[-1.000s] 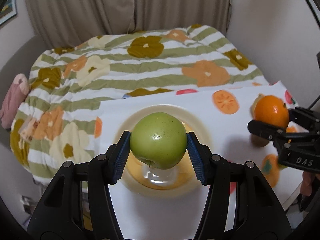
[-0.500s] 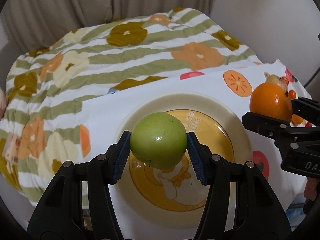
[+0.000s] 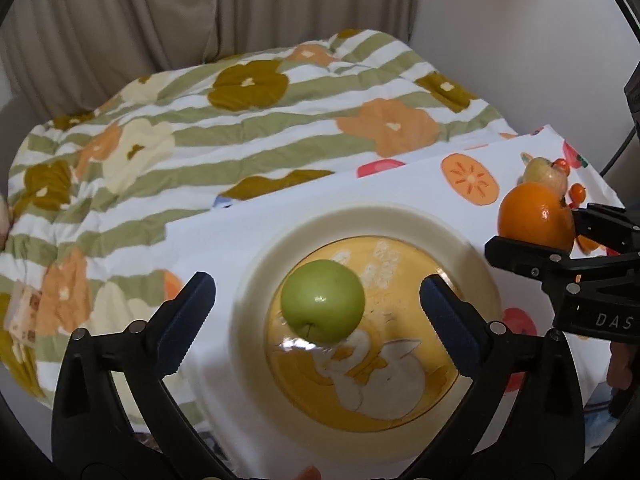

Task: Organize fruits
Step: 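Carry the green apple and orange over the cream bowl with both tools, then open the left tool over the bowl while the right tool releases the orange beside it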

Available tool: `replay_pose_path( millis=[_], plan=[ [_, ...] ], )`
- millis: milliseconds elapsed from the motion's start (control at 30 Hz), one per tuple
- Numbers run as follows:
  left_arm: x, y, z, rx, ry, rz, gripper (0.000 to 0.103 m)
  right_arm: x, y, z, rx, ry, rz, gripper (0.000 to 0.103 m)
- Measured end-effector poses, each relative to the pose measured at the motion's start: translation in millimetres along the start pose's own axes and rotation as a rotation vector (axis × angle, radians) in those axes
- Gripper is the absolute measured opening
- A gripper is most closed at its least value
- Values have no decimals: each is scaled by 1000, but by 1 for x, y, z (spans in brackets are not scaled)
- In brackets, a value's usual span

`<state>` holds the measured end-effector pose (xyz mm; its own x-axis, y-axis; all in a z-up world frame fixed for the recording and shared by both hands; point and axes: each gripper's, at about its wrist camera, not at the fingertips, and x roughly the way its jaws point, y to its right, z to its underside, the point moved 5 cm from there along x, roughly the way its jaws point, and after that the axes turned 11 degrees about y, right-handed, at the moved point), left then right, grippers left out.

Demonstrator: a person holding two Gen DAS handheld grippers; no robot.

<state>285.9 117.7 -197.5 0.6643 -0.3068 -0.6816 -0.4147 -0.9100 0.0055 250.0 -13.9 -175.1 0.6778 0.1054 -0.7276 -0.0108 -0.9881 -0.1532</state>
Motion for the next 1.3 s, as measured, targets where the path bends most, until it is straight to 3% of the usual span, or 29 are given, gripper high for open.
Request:
replay_pose_path(
  millis=[300,467,933,967,1000,1033,1300],
  plan=[
    [-25,-32,21,-69,-27,-41,103,22,-31,1,-118,-37,-45,58],
    [-31,-44,31,-96,-42,-62,103,44,-52,2,-171,-44,-115,58],
    [-34,-64,41,-118,-54,-68,103,64,-66,2,-262,-22,-105,60],
    [-34,-63,40,-118,-55,-68,103,63,-67,0,-265,-3,-104,63],
    [-34,-64,41,-119,-56,-69,103,61,-67,-1,-266,15,-107,78],
    [-33,-67,42,-121,-56,-71,103,59,-68,-3,-264,29,-115,100],
    [-42,-69,47,-166,-58,-88,103,45,-73,4,-286,30,-122,103]
  ],
)
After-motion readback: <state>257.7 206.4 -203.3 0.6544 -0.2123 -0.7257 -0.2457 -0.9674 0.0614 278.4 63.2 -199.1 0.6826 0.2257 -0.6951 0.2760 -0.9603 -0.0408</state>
